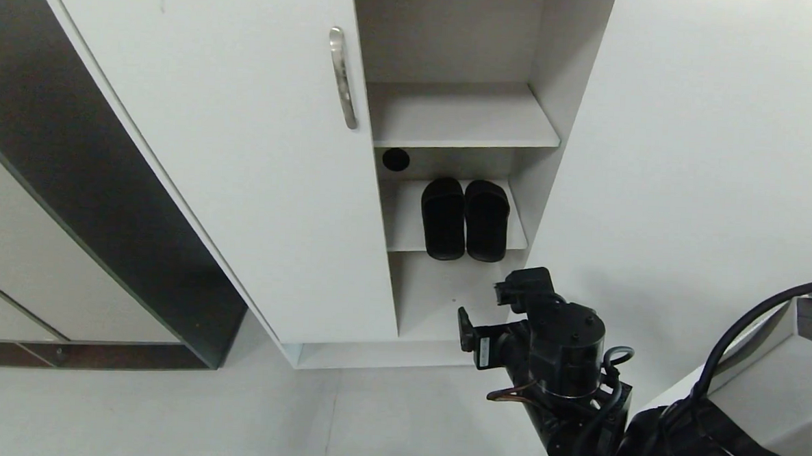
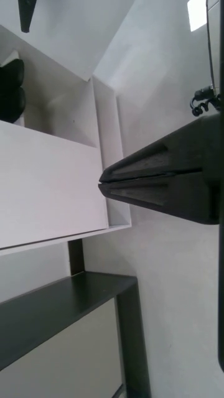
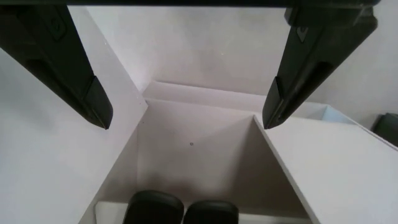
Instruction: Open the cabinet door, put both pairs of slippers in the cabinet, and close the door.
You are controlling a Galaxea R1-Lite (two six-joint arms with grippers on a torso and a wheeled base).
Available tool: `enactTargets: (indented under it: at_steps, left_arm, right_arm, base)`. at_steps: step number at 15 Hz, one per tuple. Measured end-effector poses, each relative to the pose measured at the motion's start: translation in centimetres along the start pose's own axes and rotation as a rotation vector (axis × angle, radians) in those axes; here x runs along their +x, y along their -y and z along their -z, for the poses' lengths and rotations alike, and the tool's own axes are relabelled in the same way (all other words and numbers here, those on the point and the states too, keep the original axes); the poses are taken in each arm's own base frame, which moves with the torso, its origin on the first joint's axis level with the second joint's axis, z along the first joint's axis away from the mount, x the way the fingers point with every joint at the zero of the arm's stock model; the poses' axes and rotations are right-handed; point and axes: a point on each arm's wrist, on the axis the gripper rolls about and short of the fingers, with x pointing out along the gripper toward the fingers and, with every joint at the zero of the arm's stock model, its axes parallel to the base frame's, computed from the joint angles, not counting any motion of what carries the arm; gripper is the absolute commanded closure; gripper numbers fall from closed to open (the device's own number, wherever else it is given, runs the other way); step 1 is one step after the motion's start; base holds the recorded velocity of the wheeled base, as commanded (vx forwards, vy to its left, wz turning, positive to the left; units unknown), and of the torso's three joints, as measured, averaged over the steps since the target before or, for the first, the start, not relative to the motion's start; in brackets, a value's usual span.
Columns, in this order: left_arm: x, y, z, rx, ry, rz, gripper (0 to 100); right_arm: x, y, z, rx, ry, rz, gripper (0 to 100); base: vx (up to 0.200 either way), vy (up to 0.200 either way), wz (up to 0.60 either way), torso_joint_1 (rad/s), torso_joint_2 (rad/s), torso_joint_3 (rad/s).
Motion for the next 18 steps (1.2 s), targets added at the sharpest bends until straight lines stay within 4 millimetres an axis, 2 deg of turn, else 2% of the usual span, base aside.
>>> enactTargets:
  at_steps: [8,16,18]
  left_arm:
    - [0.0,0.0,0.0,0.0,0.0,-0.001,100]
    - [0.0,0.0,0.0,-0.002,0.0,-0.001,100]
    - [0.0,0.0,0.0,-0.002,0.0,-0.001,100]
  right_arm:
    - [-0.5,0.7,0.7,-0.003,0.002,-0.048,0]
    - [-1.0,1.5,1.9,-0.088,0.002,-0.114,0]
    - [-1.0,1.5,2.1,-0.094,0.006,-0.114,0]
  base:
    - [0.0,0.0,0.0,0.001,0.0,0.201]
    - [0.0,0.0,0.0,0.001,0.0,0.192]
    - [0.0,0.0,0.6,0.005,0.0,0.061]
